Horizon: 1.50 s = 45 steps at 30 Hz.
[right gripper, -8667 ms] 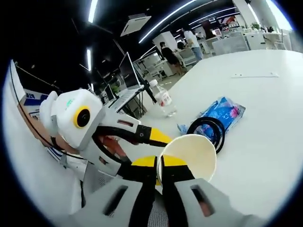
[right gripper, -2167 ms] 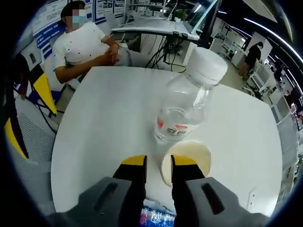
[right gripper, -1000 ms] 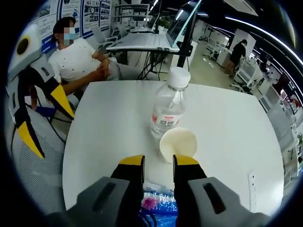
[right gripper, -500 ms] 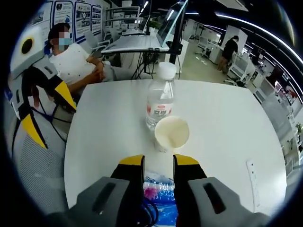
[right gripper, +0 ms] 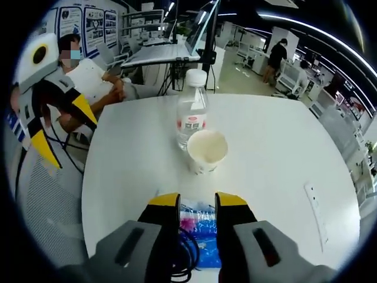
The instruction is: Arrange the tabletop items into an orderly group along one side of the table until the central work area is clear of visible clutter.
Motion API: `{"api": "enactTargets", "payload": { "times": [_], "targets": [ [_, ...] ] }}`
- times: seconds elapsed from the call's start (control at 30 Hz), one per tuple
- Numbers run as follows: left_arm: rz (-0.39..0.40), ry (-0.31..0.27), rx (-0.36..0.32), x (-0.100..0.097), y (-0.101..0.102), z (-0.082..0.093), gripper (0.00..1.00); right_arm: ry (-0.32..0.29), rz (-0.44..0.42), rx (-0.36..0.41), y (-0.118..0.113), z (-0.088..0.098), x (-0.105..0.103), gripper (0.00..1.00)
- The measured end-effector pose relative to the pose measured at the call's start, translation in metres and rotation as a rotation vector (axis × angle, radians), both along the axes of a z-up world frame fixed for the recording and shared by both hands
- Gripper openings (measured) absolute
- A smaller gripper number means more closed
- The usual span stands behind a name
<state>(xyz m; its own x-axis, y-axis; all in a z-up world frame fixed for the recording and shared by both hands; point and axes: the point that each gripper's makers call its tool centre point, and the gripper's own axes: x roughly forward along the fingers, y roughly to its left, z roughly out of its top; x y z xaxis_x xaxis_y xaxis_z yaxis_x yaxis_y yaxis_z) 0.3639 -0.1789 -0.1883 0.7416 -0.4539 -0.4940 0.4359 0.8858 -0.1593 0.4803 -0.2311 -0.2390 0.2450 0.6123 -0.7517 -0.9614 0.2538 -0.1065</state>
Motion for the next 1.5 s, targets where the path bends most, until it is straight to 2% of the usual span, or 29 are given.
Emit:
{"api": "enactTargets", "payload": {
  "times": [0.6,1.0,1.17,1.5],
  "targets": [
    [-0.014,0.009,-0.003,-0.002,-0.01,0.0,0.39,0.041,-0.121,0.001,-0.063,-0.012,-0.01,0.2],
    [-0.022,0.0,0.001,-0.002,-0.011,0.003,0.39,0.064,-0.192,0.008,-0.088,-0.023,-0.026,0.2],
    [-0.027,0.007,0.007,-0.006,-0.011,0.0,0.39,0.085,-0.221,0.005,-0.099,-0.034,-0.036,0.2],
    [-0.035,0.01,0.012,-0.01,-0.011,0.0,0.39,0.115,-0.249,0.002,-0.108,-0.047,-0.043,0.2]
  ]
}}
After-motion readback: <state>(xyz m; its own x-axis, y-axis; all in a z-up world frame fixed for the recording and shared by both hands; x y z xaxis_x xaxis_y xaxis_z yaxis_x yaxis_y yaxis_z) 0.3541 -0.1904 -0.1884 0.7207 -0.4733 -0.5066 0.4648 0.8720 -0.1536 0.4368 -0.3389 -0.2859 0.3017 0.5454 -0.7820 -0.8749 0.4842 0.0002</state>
